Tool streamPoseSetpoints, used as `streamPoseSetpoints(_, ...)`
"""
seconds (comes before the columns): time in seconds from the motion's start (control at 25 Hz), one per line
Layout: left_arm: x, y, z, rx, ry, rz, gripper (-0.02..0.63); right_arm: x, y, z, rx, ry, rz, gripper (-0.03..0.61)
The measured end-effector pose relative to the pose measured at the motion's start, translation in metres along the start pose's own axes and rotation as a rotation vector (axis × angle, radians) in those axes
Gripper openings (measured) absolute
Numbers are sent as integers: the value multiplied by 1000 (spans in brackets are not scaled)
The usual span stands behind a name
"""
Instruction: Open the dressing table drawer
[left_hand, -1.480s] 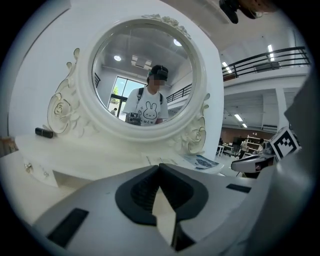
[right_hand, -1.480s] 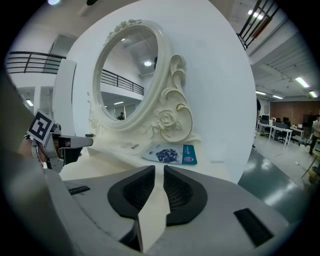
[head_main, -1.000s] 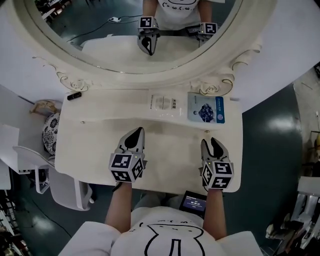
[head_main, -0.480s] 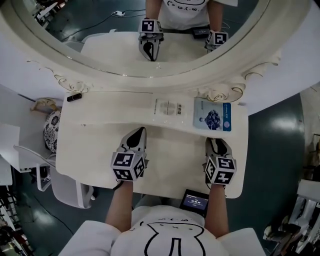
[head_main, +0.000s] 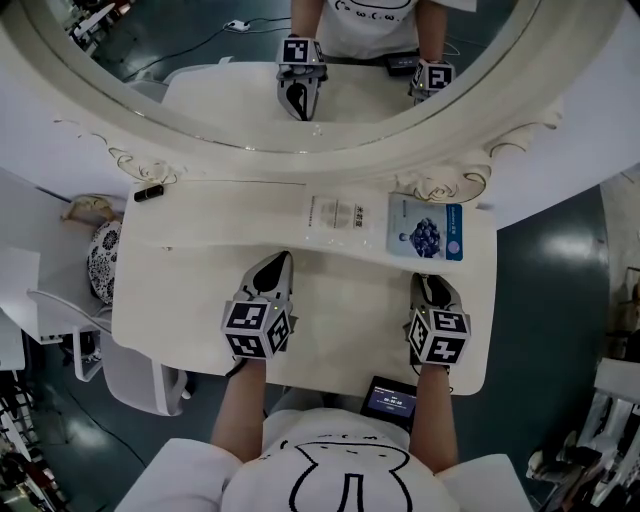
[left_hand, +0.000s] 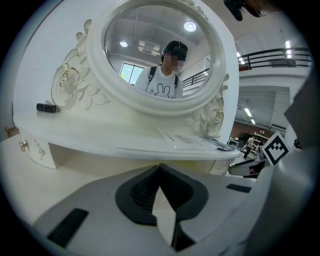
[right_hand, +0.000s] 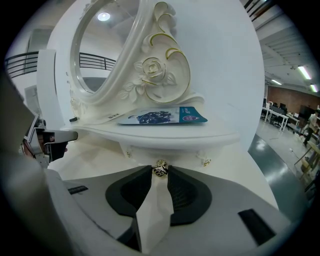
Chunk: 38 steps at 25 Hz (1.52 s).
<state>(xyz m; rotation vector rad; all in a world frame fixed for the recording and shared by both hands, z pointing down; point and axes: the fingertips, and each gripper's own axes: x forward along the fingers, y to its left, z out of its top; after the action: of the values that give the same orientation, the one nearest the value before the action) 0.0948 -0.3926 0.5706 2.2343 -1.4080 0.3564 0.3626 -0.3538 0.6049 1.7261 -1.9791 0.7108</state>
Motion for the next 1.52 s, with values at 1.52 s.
streamPoseSetpoints(1.52, -54, -30, -33, -2, -9, 20, 8, -51, 9, -41, -4, -3, 41, 114)
